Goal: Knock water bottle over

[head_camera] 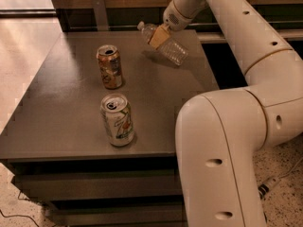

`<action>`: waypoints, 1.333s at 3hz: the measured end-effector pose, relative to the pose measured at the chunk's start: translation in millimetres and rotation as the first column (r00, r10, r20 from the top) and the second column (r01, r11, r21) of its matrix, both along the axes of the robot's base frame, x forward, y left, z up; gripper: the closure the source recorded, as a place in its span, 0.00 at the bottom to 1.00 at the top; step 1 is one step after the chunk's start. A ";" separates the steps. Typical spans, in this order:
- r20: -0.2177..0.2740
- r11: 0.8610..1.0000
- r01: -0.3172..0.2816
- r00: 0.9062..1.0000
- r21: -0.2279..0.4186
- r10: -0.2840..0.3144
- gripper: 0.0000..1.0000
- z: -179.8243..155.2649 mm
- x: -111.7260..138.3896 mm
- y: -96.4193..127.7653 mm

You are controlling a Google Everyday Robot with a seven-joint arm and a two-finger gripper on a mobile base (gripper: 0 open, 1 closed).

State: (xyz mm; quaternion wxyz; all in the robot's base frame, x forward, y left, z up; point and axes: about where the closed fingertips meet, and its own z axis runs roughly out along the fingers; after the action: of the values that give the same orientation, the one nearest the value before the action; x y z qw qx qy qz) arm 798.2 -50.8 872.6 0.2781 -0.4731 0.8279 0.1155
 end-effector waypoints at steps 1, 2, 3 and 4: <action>-0.020 0.998 -0.045 0.999 0.038 0.046 1.00 -18.0 6.7 19.2; -0.024 0.995 -0.066 0.997 0.074 0.068 1.00 -28.3 12.7 30.2; -0.029 0.995 -0.068 0.997 0.072 0.070 0.82 -31.5 13.4 32.5; -0.033 0.995 -0.070 0.997 0.073 0.073 0.58 -35.4 13.9 35.1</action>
Offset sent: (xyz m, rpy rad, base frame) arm 0.0338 0.0346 -0.0260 0.1312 0.0139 0.0831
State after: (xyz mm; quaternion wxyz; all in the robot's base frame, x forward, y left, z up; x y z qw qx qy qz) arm 812.2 -15.7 837.3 0.2756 -0.4900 0.8107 0.1633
